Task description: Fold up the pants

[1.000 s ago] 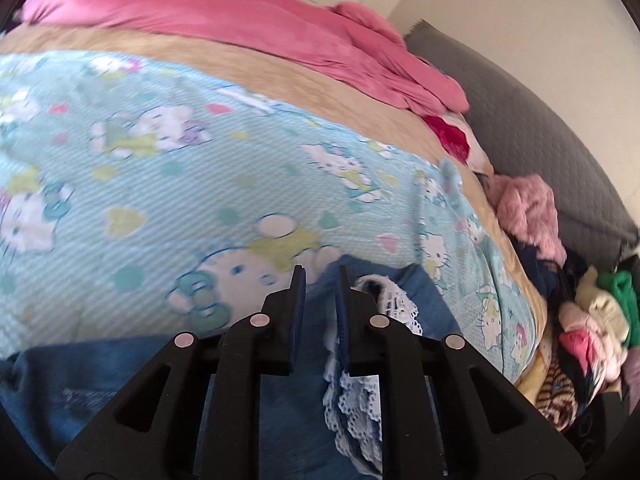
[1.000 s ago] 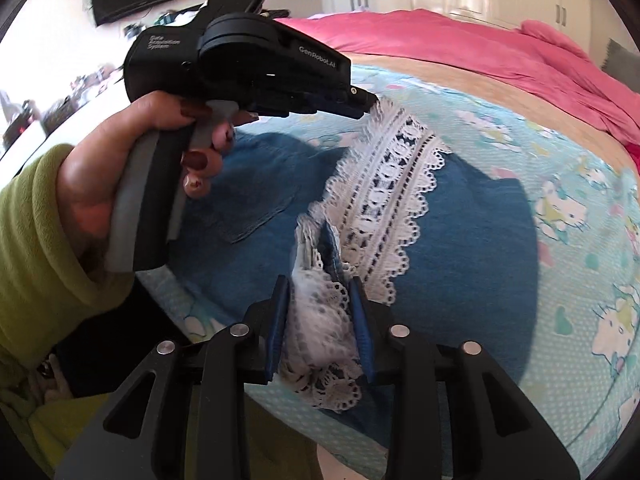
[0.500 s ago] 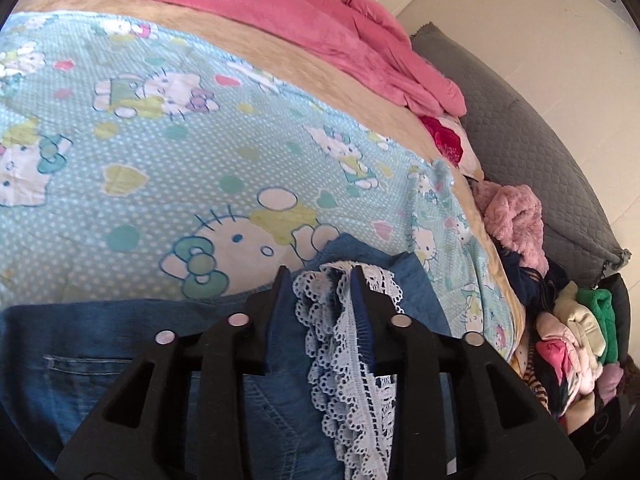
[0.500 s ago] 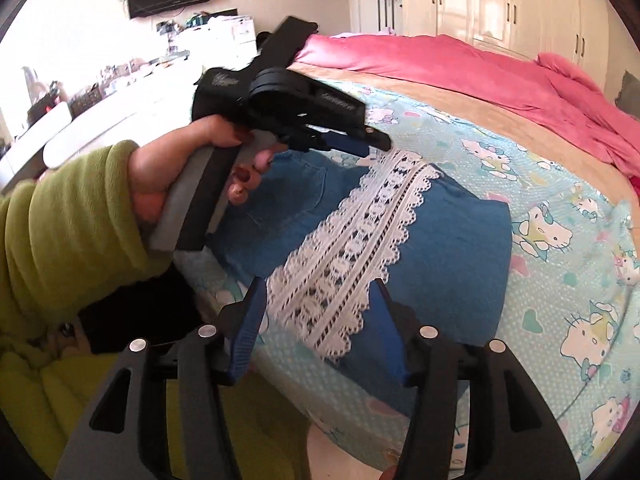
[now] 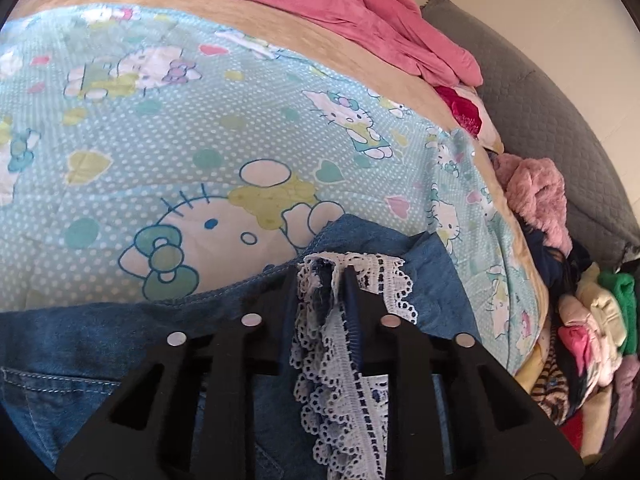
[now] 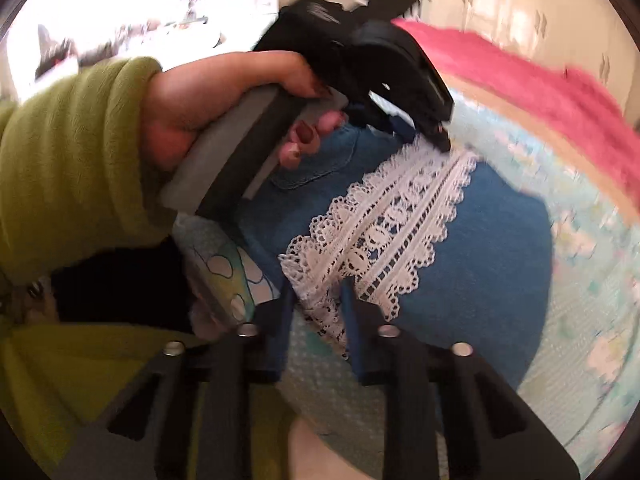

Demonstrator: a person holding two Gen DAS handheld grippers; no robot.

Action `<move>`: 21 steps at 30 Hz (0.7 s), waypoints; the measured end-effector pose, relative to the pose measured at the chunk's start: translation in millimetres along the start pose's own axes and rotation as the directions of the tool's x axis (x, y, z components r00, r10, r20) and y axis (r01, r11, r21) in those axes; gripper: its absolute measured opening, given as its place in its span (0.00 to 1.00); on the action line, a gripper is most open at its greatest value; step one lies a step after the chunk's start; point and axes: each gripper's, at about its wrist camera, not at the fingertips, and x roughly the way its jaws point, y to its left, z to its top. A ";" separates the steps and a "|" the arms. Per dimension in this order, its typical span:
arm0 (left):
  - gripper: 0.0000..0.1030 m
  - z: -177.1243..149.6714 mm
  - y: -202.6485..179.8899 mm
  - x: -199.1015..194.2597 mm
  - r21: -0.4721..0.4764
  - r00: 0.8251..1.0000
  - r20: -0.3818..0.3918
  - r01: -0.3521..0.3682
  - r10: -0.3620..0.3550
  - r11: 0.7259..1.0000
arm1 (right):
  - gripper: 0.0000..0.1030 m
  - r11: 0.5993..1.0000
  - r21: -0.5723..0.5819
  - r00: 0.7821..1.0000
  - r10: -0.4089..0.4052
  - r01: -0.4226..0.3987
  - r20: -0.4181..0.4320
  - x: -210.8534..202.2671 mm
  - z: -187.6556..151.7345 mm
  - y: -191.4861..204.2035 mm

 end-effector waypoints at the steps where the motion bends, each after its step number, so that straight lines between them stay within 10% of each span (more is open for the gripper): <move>1: 0.12 0.6 -2.6 -2.8 0.014 1.000 0.008 -0.005 0.005 1.000 | 0.13 0.999 0.034 1.000 0.028 -0.028 0.003 -1.7 1.0 -4.5; 7: 0.12 12.2 -13.9 -31.9 0.073 0.995 0.094 -0.033 0.026 0.997 | 0.13 0.987 0.089 0.988 0.125 -0.133 0.094 -18.8 19.4 -14.2; 21: 0.21 1.1 14.9 -18.2 0.054 0.989 0.062 -0.140 0.136 0.989 | 0.22 0.985 0.078 0.988 0.152 -0.153 0.009 13.5 24.7 -3.5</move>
